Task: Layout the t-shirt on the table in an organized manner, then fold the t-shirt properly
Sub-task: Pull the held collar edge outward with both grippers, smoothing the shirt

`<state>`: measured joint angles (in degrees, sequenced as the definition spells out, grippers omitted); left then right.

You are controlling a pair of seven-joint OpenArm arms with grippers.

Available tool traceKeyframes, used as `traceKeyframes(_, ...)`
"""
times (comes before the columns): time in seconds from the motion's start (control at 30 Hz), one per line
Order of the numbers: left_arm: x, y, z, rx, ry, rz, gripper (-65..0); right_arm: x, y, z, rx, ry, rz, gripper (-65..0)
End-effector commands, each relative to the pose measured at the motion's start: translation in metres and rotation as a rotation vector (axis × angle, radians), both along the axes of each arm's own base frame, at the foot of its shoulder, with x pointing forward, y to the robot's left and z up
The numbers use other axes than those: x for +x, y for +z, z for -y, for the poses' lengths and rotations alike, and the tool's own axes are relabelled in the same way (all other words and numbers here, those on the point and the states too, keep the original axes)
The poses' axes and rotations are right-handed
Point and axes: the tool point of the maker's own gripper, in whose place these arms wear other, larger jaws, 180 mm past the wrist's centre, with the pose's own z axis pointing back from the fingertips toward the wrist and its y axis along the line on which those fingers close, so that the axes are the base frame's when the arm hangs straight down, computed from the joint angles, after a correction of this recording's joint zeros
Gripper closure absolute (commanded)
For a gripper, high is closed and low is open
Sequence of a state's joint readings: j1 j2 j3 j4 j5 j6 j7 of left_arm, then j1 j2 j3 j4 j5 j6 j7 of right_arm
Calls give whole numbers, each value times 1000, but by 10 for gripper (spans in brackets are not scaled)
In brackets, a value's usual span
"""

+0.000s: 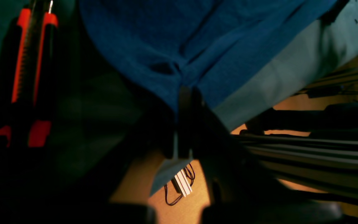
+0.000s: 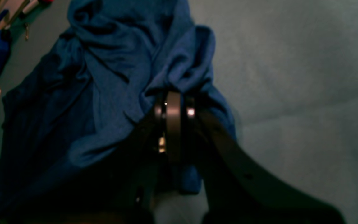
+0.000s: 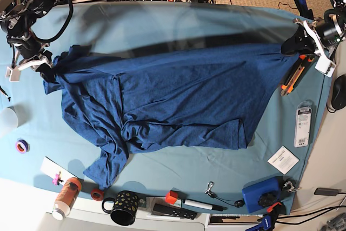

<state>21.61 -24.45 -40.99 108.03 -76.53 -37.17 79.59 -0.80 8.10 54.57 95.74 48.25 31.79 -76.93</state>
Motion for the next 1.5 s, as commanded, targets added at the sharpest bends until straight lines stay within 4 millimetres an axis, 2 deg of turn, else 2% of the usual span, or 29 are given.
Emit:
traceKeyframes(0.0,2,9,-2,8,-10,29,0,5,16,6,-29,2,49,0)
traceKeyframes(0.2,0,7,-2,8,-10,20,0,-14,3,6,-24,7,-2,0)
traceKeyframes(0.47,-11,0,-2,9,-11,-16,0,-44,-15,-4,25,40,-75,0)
traceKeyframes(0.6,-16,-3,-2,7,-9,-34,0,-54,-18,-11,62,62,-84,0)
traceKeyframes(0.8,-20,-2,-12,-4,63,-24,0,-57,0,-14,141,60,23,0)
traceKeyframes(1.03,-34,3,-30,-3,121,-29,0,-86,29,15,153,-42,152,0)
traceKeyframes(1.2,-39,1,-30,-5,126,-43,0,-109,31,27,138,-82,146,0)
traceKeyframes(1.47,-42,-3,-24,-36,144,-49,0,-123,30,24,157,-77,128,0)
